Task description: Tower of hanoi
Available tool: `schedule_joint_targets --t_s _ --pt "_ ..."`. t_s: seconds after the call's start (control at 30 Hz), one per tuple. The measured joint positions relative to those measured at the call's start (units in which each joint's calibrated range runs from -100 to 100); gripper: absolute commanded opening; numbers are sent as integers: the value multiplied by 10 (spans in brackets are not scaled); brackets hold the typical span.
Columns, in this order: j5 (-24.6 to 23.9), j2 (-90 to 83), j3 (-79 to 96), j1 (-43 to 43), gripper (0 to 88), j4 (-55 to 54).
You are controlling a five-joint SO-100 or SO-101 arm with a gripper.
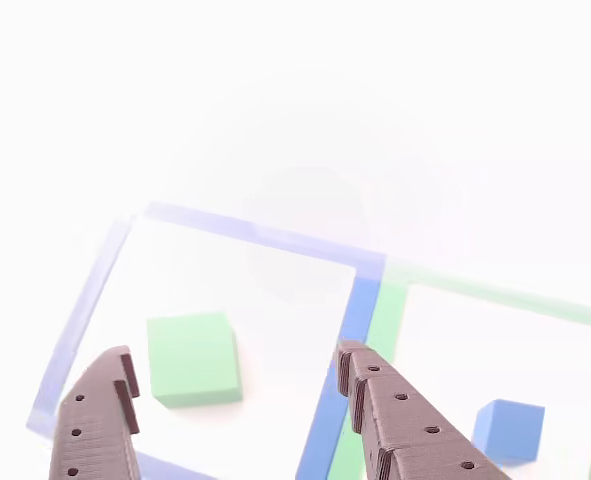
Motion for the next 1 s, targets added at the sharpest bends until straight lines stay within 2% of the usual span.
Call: schedule_joint_targets --t_s 0.2,0.53,0.77,1.0 --pt "0 -98 -64 35 70 237" --pt "6 -169 -211 91 25 518" --pt "0 -176 -346 116 7 674" --pt "0 -179 -429 139 5 756"
